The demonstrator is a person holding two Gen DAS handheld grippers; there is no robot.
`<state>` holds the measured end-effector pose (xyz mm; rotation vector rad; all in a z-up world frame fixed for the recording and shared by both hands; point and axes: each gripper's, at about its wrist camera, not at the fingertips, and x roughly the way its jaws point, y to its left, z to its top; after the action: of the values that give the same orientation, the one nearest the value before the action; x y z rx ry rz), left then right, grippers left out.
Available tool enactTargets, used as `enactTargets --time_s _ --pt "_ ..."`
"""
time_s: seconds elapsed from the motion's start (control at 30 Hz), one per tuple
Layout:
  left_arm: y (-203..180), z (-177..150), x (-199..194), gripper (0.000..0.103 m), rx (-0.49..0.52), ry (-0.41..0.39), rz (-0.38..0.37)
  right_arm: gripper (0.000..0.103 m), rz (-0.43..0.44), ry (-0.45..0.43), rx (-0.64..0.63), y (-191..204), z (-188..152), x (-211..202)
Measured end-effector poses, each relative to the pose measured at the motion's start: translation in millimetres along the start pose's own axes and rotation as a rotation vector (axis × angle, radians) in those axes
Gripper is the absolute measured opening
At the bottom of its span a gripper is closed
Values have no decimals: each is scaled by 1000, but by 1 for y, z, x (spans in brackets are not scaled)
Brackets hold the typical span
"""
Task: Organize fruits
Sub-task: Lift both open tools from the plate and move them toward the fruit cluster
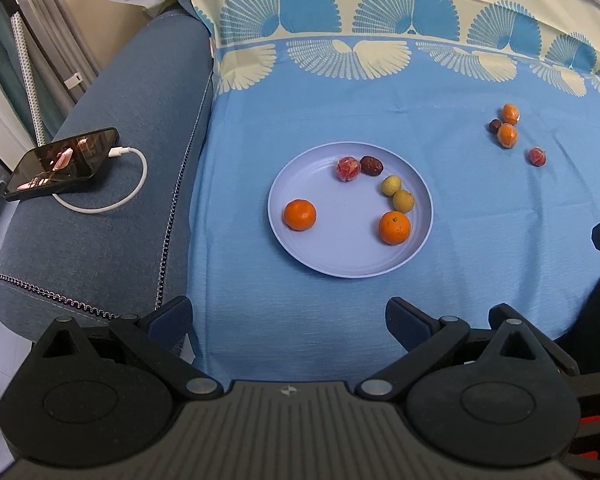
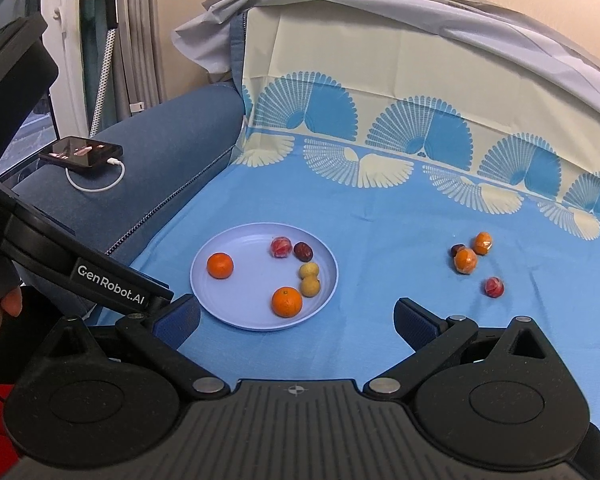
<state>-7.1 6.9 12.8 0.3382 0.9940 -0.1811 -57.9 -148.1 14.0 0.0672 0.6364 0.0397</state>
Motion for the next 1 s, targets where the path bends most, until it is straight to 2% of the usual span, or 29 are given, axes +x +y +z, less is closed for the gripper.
enactTargets --time_s 0.43,0.77,0.87,1.0 --pt "4 2 8 103 -2 19 3 102 9 15 7 -1 1 5" --pt "-5 6 26 103 18 72 17 102 2 33 88 -18 -6 20" --pt "-10 13 32 103 18 86 10 102 -25 28 129 -30 -9 25" --pt "-26 30 36 103 7 72 -29 102 -124 0 167 -62 -13 33"
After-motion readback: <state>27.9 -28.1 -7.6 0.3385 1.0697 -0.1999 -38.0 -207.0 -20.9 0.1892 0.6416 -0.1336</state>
